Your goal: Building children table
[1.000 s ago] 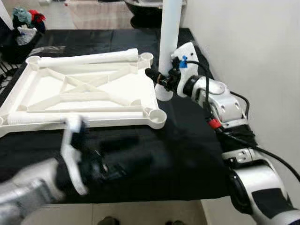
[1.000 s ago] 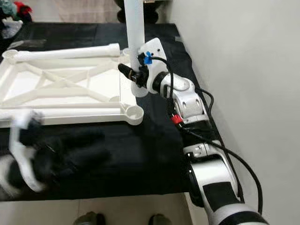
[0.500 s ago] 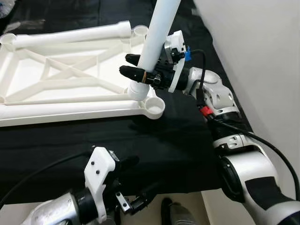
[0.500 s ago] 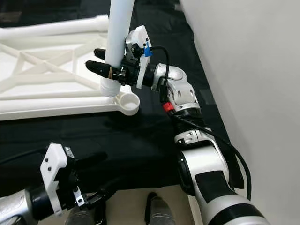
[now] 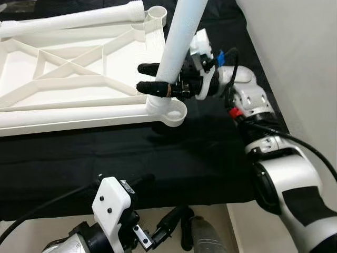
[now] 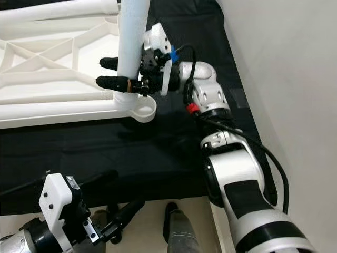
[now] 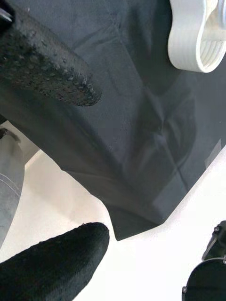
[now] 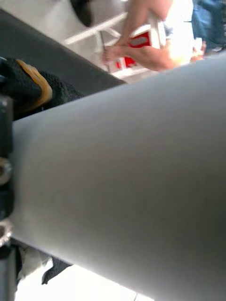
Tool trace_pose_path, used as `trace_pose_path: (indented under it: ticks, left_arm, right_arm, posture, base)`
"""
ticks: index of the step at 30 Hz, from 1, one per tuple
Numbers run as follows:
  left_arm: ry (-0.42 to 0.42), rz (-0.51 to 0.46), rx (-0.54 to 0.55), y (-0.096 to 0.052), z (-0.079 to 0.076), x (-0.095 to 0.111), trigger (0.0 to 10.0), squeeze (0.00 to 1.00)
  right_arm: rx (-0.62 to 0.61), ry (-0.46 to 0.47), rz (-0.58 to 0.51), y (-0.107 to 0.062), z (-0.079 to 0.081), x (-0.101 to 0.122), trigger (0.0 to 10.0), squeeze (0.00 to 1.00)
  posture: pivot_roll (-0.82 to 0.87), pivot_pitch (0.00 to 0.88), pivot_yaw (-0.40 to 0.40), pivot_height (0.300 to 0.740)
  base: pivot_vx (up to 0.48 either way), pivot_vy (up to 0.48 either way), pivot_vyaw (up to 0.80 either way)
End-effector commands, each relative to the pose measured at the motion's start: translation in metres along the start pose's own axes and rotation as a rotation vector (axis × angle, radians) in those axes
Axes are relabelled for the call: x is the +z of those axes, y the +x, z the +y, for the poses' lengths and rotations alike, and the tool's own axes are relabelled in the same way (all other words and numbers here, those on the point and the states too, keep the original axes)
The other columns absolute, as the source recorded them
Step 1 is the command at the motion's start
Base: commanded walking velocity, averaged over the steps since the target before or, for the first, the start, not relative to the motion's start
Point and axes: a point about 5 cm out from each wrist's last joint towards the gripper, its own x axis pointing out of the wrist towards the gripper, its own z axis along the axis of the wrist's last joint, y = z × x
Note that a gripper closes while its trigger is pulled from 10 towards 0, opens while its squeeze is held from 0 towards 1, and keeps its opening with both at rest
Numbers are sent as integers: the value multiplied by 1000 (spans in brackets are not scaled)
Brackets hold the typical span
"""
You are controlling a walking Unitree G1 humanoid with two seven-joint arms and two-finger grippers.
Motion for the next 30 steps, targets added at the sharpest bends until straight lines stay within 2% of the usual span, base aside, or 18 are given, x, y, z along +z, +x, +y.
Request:
trace_pose_path:
  ticks: [1, 11, 20, 22, 24, 26, 30]
  left_arm:
    - [9, -3, -4, -3, -6, 1, 10000, 0]
    - [43, -23, 37, -3, -7, 1, 10000, 0]
    - [107, -18, 106, -8, -3, 0, 10000, 0]
    - [170, 10, 238, -18, 5, -2, 10000, 0]
    - [170, 10, 238, -18, 5, -2, 10000, 0]
    - [218, 47, 324, -27, 10, -4, 10000, 0]
    - [229, 61, 351, -30, 11, -6, 10000, 0]
  right_arm:
    - [59, -24, 28, 2, 2, 0, 10000, 0]
    - [135, -23, 75, -12, 3, -1, 10000, 0]
    - [103, -41, 122, -23, -1, -1, 10000, 0]
    - [101, -43, 129, -25, -2, 0, 10000, 0]
    - [101, -43, 129, -25, -2, 0, 10000, 0]
    - [110, -41, 135, -25, -2, -1, 10000, 0]
    - [125, -38, 141, -24, -1, -3, 10000, 0]
  posture:
    - [123, 439, -22, 740]
    - [123, 448, -24, 740]
    - [119, 450, -23, 740]
    - [114, 449, -21, 740]
    - [114, 449, -21, 740]
    - [118, 454, -20, 740]
    - [121, 456, -23, 740]
  base:
    - [0, 0, 0]
    - [0, 0, 0]
    - [0, 0, 0]
    - [0, 0, 0]
    - [0, 0, 0]
    - [0, 0, 0]
    - [0, 0, 0]
